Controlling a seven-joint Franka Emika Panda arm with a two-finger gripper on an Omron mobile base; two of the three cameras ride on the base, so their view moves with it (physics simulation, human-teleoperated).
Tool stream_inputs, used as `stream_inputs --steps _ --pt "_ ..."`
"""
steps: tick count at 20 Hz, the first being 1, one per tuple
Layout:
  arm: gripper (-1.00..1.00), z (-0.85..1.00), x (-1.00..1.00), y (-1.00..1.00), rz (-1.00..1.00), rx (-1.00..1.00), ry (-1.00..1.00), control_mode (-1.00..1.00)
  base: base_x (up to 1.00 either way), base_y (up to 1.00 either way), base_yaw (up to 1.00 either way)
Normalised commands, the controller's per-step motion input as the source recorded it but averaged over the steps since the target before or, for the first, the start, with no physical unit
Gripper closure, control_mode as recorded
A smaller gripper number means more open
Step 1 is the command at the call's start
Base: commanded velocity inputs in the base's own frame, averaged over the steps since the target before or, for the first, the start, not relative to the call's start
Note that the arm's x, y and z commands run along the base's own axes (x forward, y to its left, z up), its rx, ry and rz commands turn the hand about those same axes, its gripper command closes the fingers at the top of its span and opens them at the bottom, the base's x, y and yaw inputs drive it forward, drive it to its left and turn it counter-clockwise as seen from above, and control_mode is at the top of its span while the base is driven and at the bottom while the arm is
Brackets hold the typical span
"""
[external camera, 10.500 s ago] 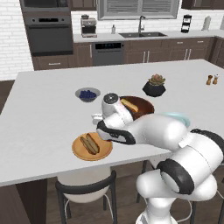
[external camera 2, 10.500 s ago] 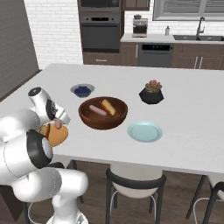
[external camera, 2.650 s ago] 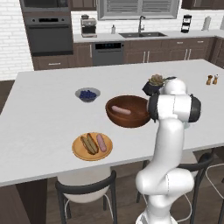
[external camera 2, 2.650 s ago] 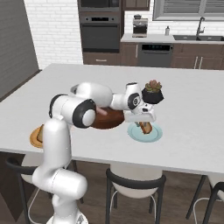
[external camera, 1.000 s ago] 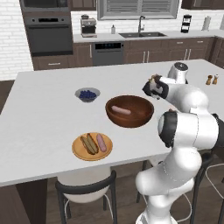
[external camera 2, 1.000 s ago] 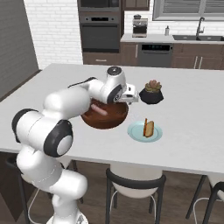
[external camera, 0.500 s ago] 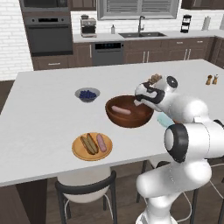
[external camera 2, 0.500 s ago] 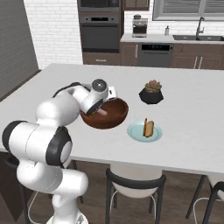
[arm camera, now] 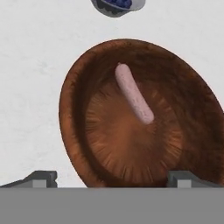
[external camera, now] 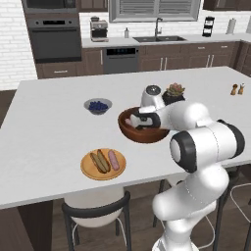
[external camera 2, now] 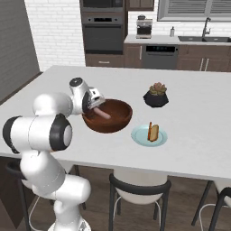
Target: Place one bun and one sausage from the bowl on each plate.
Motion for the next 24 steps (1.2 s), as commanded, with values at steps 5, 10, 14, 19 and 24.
stream_inputs --steps 5,10,14,19,24 --pt "-1.0 -0.2 0.45 -0.33 0.0 0.04 0.04 -1.0 0.0 0.0 0.0" --pt "-1.0 -0.1 0.33 -0.07 0.0 0.05 0.14 -1.0 0.0 0.0 0.0" --pt "-1.0 -0.41 0.17 0.0 0.0 0.0 0.09 -1.0 0.0 0.0 0.0" --pt "-1.0 -0.44 0.11 0.0 0.0 0.0 0.01 -1.0 0.0 0.0 0.0" --pt "-1.0 -0.31 0.29 0.0 0.0 -0.01 0.04 -1.0 0.0 0.0 0.0"
